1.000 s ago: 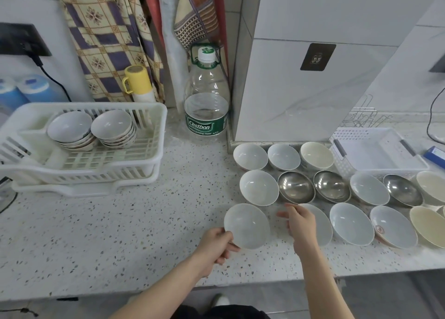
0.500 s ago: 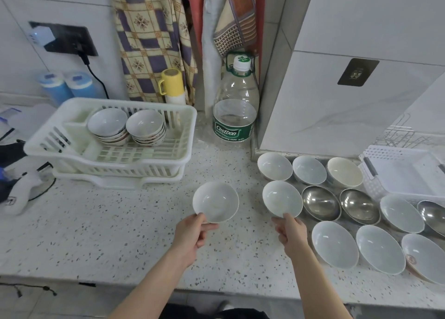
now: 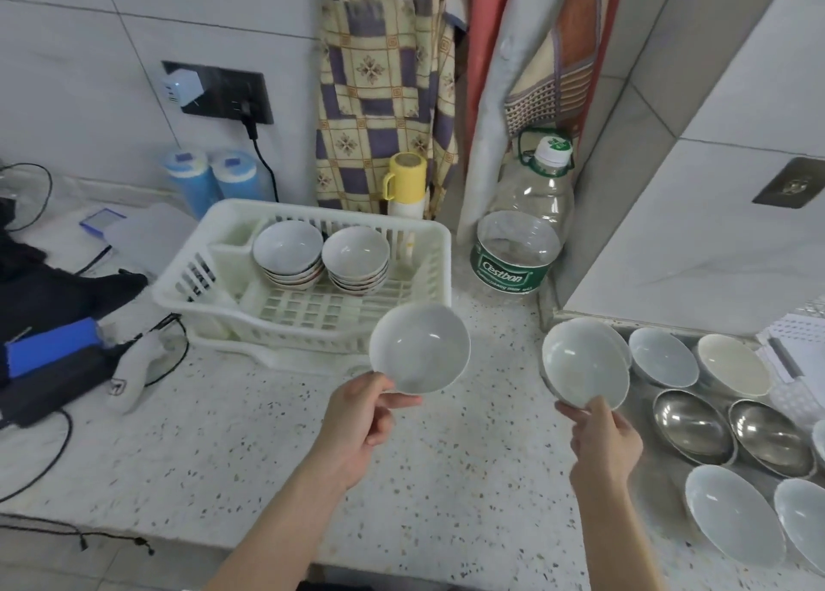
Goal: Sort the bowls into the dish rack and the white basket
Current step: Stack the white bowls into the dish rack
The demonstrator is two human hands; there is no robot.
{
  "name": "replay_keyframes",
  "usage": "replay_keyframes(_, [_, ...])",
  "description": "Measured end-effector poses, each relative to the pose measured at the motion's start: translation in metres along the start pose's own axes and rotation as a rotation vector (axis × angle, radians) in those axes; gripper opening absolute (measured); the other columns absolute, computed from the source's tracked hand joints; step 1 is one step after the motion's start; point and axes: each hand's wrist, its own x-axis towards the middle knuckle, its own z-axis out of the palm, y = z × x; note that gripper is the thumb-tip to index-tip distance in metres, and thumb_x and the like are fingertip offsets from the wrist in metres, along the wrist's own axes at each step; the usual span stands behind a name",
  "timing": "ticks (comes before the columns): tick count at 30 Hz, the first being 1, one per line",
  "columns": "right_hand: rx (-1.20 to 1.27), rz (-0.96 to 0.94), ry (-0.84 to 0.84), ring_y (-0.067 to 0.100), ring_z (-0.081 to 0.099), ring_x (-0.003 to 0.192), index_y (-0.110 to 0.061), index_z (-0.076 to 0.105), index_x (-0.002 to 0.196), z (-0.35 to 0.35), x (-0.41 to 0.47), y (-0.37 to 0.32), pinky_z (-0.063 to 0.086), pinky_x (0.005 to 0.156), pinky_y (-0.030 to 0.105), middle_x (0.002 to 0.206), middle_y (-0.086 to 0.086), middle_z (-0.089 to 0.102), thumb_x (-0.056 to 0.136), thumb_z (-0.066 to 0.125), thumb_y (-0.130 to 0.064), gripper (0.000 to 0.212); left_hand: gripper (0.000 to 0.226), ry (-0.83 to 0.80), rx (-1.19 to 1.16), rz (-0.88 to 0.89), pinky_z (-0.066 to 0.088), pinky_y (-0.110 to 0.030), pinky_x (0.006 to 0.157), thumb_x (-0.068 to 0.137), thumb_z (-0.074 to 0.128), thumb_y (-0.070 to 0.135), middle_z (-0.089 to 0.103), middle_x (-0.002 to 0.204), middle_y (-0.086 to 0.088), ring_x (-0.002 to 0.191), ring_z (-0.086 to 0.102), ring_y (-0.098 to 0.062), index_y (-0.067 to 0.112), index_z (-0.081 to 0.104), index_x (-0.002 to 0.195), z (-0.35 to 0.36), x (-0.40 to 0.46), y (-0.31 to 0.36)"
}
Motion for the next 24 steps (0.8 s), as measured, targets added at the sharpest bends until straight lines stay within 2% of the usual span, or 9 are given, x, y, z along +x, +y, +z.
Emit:
replay_keyframes(7, [-0.014,-0.210,-0.223,0.008,0.023,0.038,-0.002,0.059,0.076,0.098,-0.054,-0.034,0.025,0.035,0.018,0.063,0.014,0.072,0.076,0.048,-0.009,0.013,0.021,0.103,-0.087,0.186,0.025,-0.015,0.031,0.093,0.047,0.010,0.077,0.093,-0.019,0.035,0.032,-0.006,0.010,0.061,0.109,-0.092,0.013,0.074])
replay_keyframes(9, [-0.031,-0.263,-0.278,0.007,0.025,0.037,-0.008,0.063,0.069,0.125,-0.068,-0.034,0.025,0.035,0.018,0.060,0.014,0.070,0.077,0.049,-0.008,0.017,0.021,0.151,-0.084,0.227,0.024,-0.015,0.031,0.093,0.048,0.010,0.077,0.092,-0.017,0.035,0.031,-0.007,0.010,0.062,0.108,-0.118,0.018,0.092])
replay_keyframes(12, [-0.075,-0.291,-0.375,0.008,0.030,0.034,-0.020,0.061,0.051,0.163,-0.086,-0.028,0.026,0.034,0.018,0.056,0.019,0.068,0.078,0.049,-0.005,0.033,0.019,0.220,-0.004,0.286,0.022,-0.016,0.031,0.089,0.050,0.012,0.078,0.090,-0.014,0.034,0.027,-0.008,0.009,0.065,0.100,-0.153,0.023,0.112])
replay_keyframes(15, [-0.207,-0.280,-0.489,0.009,0.029,0.035,-0.010,0.060,0.058,0.197,-0.098,-0.022,0.027,0.035,0.019,0.057,0.020,0.068,0.079,0.049,-0.005,0.024,0.014,0.277,0.041,0.303,0.019,-0.016,0.033,0.086,0.052,0.012,0.078,0.085,-0.013,0.032,0.025,-0.008,0.006,0.064,0.087,-0.179,0.028,0.127])
replay_keyframes(18, [-0.387,-0.302,-0.532,0.008,0.030,0.035,-0.006,0.065,0.062,0.224,-0.108,-0.012,0.030,0.039,0.022,0.056,0.013,0.069,0.081,0.051,-0.010,0.023,0.014,0.292,0.036,0.293,0.020,-0.016,0.032,0.088,0.052,0.010,0.078,0.084,-0.014,0.031,0.025,-0.008,0.006,0.065,0.092,-0.196,0.038,0.139])
replay_keyframes(21, [-0.563,-0.369,-0.542,0.002,0.042,0.034,0.000,0.066,0.067,0.243,-0.115,-0.001,0.035,0.046,0.025,0.055,0.005,0.070,0.083,0.053,-0.015,0.026,0.016,0.287,0.044,0.281,0.022,-0.016,0.030,0.087,0.054,0.011,0.078,0.083,-0.014,0.031,0.025,-0.007,0.007,0.068,0.094,-0.206,0.051,0.148])
replay_keyframes(24, [-0.713,-0.422,-0.532,0.001,0.048,0.039,0.001,0.066,0.065,0.256,-0.118,0.010,0.037,0.046,0.024,0.055,-0.002,0.070,0.082,0.051,-0.021,0.032,0.017,0.271,0.051,0.287,0.022,-0.016,0.030,0.085,0.055,0.013,0.078,0.082,-0.013,0.031,0.027,-0.007,0.006,0.068,0.094,-0.211,0.064,0.154])
